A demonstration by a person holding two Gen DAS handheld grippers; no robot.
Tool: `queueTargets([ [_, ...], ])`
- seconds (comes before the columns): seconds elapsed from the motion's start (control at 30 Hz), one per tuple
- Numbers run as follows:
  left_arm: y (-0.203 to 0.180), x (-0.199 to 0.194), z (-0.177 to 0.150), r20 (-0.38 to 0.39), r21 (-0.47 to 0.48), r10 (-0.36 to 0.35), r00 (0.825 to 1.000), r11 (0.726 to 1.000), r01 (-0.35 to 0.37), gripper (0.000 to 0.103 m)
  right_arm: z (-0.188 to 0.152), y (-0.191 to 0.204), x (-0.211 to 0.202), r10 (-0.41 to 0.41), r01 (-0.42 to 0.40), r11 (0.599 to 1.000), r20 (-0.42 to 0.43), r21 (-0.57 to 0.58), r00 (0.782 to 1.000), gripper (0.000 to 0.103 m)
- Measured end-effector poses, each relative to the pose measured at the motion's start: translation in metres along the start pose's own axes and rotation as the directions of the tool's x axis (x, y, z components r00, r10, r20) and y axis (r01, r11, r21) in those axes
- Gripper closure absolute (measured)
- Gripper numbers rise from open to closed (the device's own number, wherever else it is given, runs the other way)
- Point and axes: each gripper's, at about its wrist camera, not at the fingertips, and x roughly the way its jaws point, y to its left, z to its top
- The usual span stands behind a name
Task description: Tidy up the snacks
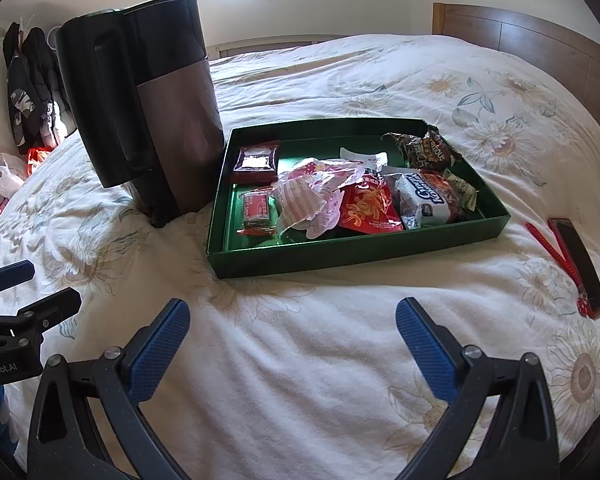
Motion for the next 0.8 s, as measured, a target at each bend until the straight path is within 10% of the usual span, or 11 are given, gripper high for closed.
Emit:
queueTargets([
  [0.8, 0.0015, 0.0002, -0.0001, -0.003, 0.005, 0.003, 1.000, 1.000, -0.003, 0.015, 0.0098, -0.0026, -0.0028, -0.016, 0.016, 1.000, 0.008, -0.008, 1.000, 0.000],
])
